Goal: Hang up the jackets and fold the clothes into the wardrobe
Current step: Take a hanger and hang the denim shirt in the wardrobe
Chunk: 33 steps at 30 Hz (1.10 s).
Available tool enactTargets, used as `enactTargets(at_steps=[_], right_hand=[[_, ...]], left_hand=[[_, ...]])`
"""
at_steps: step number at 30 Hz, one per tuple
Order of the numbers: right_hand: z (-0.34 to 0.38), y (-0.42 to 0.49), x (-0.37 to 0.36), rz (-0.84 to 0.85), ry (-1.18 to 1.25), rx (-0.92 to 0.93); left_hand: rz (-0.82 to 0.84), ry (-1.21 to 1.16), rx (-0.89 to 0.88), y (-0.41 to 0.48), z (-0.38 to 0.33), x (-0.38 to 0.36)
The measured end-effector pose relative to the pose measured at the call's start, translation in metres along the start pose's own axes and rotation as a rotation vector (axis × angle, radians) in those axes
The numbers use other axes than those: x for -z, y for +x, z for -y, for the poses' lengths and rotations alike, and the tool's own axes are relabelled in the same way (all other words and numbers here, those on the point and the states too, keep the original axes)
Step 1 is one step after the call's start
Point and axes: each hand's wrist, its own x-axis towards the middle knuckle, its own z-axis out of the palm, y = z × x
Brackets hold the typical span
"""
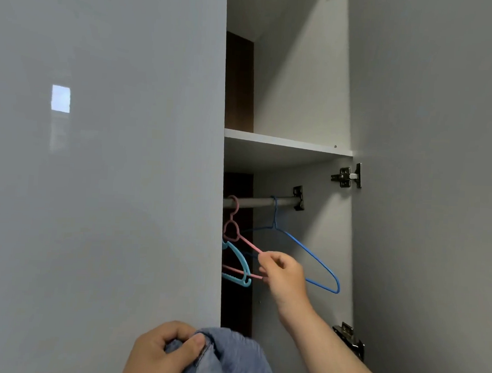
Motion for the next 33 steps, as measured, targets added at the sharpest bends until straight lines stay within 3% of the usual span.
enactTargets(at_steps=[6, 9, 12, 19, 29, 33], right_hand=[[-0.022, 0.034, -0.023, 0.077, -0.45, 0.112], [-0.028, 0.038, -0.027, 0.11, -0.311, 0.083], [-0.031, 0.04, -0.037, 0.2, -0.115, -0.121], [-0.035, 0.028, -0.05, 0.489, 0.048, -0.485], [-0.018, 0.016, -0.063, 0.52, 0.329, -0.656], [-0.012, 0.013, -0.068, 0.606, 0.317, -0.676]], left_hand=[[-0.048, 0.008, -0.035, 0.004, 0.001, -0.008], [-0.065, 0.0, -0.022, 0.005, 0.002, -0.013], [-0.083, -0.016, -0.006, 0.005, 0.002, -0.014], [-0.12, -0.047, 0.045, 0.005, 0.002, -0.016], [-0.116, -0.057, 0.07, 0.003, 0.0, -0.017], [-0.115, -0.044, 0.064, 0.001, -0.001, -0.016]])
